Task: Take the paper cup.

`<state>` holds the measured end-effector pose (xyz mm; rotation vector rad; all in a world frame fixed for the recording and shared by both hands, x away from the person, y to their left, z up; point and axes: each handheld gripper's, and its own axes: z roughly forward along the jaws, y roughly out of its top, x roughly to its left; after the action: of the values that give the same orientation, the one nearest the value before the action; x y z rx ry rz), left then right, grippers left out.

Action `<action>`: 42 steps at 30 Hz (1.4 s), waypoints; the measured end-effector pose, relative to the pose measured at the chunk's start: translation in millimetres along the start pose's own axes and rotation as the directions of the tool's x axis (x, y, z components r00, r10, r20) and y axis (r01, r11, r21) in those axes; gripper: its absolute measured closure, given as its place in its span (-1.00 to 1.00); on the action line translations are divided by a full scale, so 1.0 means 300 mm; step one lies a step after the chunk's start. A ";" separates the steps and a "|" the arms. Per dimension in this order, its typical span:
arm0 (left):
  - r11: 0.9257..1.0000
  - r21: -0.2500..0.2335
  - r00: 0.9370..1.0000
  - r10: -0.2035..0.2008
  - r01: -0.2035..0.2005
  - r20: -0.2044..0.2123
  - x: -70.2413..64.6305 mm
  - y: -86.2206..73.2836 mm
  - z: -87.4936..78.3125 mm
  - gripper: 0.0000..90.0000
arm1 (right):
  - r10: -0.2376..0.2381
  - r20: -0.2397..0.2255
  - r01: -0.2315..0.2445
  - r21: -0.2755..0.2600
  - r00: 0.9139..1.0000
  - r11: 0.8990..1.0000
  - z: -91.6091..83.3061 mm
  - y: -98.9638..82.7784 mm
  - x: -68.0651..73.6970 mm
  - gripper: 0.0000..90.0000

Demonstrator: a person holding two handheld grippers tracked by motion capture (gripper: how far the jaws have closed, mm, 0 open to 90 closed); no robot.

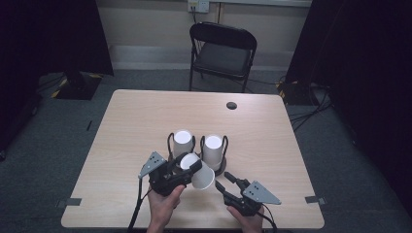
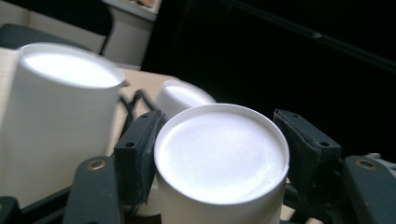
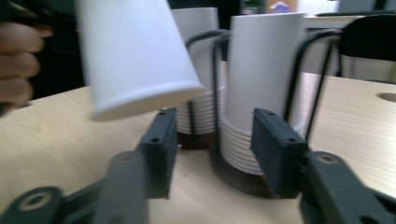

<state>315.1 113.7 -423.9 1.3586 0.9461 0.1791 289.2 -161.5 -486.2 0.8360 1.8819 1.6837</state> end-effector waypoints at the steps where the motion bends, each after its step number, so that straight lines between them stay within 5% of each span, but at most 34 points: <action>1: 1.000 -0.003 1.000 -0.005 0.005 0.000 0.003 -0.003 -0.002 -0.22 | -0.002 -0.011 0.002 0.004 1.000 1.000 0.004 -0.001 0.003 0.24; 3: 1.000 0.008 1.000 0.011 -0.011 -0.025 0.004 -0.004 -0.004 -0.22 | -0.012 -0.036 0.012 0.001 0.999 1.000 0.011 -0.004 0.009 0.26; 11: 0.998 0.009 0.998 -0.060 0.059 0.035 0.021 -0.010 -0.012 -0.22 | -0.078 -0.079 0.074 -0.057 0.994 0.996 0.024 -0.006 0.034 0.37; 16: 0.996 0.014 0.994 -0.094 0.094 0.057 0.017 -0.011 -0.021 -0.22 | -0.117 -0.075 0.109 -0.098 0.990 0.989 0.025 -0.004 0.042 0.37; 21: 0.997 0.026 0.994 -0.076 0.074 0.081 -0.008 -0.001 -0.027 -0.22 | -0.154 -0.069 0.143 -0.140 0.986 0.980 0.029 0.007 0.044 0.39; 29: 0.992 0.030 0.986 -0.129 0.126 0.110 -0.013 0.002 -0.025 -0.22 | -0.190 -0.066 0.178 -0.153 0.979 0.972 0.046 0.035 0.044 0.43; 34: 0.994 0.023 0.989 -0.107 0.105 0.104 -0.033 0.009 -0.026 -0.22 | -0.213 -0.076 0.199 -0.166 0.974 0.966 0.065 0.050 0.050 0.51; 37: 0.991 0.031 0.982 -0.133 0.130 0.133 -0.035 0.008 -0.019 -0.22 | -0.200 -0.084 0.183 -0.179 0.976 0.967 0.071 0.053 0.047 0.56; 42: 0.994 0.027 0.986 -0.111 0.109 0.121 -0.036 0.007 -0.015 -0.23 | -0.204 -0.085 0.186 -0.183 0.975 0.965 0.081 0.054 0.038 0.63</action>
<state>306.2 110.8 -416.7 1.3169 0.9186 0.0021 300.4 -135.6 -472.7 0.4854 1.7865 1.7645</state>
